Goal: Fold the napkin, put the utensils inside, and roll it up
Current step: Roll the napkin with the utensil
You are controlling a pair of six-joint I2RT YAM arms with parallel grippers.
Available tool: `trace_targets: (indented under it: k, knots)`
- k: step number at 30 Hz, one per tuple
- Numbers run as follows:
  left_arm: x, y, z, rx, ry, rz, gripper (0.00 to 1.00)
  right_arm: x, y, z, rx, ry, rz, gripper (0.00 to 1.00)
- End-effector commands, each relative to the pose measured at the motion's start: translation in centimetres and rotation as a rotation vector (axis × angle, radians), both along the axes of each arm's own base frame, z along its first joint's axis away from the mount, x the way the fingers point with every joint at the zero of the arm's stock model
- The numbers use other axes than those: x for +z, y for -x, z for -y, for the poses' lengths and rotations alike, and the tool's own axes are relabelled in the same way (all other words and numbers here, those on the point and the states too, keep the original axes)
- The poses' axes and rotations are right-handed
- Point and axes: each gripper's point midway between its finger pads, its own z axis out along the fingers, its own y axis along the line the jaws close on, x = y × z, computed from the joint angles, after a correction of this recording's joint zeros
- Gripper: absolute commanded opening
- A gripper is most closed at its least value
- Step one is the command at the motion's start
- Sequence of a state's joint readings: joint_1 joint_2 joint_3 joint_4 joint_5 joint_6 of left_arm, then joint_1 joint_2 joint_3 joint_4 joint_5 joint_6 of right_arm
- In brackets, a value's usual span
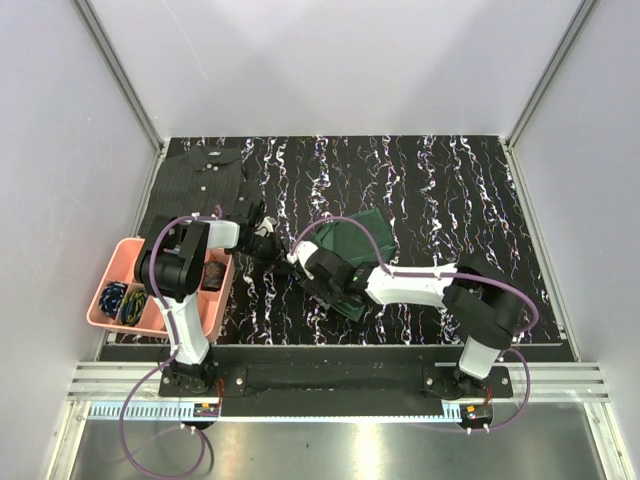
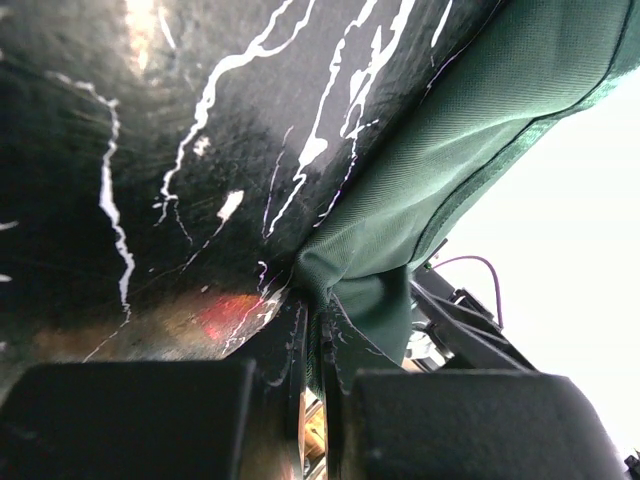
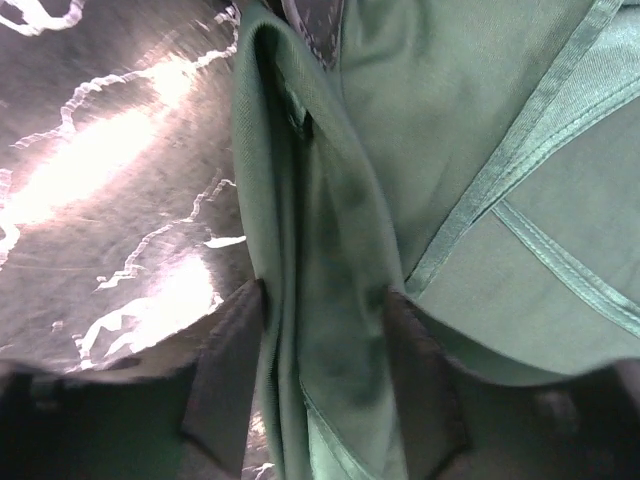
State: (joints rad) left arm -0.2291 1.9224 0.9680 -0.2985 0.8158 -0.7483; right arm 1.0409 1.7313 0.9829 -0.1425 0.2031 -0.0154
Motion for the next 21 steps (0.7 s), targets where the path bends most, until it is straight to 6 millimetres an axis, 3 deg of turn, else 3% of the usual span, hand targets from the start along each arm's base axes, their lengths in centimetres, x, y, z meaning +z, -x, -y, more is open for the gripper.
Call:
trace_targets:
  k: [1, 11, 12, 16, 21]
  knots:
    - [0.9, -0.7, 0.1, -0.011, 0.034, 0.021, 0.00, 0.1, -0.8, -0.6, -0.009, 0.027, 0.088, 0.52]
    - [0.9, -0.8, 0.1, -0.009, 0.036, 0.021, 0.00, -1.9, 0.5, -0.9, 0.025, 0.065, 0.046, 0.24]
    - [1.0, -0.8, 0.1, -0.011, 0.038, 0.025, 0.00, -2.4, 0.9, -0.9, 0.032, 0.075, 0.020, 0.15]
    - [1.0, -0.9, 0.0, -0.012, 0.032, 0.034, 0.00, -3.8, 1.8, -0.7, 0.044, 0.109, -0.044, 0.00]
    - [1.9, -1.9, -0.3, -0.006, 0.017, 0.095, 0.39, -3.9, 3.8, -1.8, 0.072, 0.071, -0.180, 0.00]
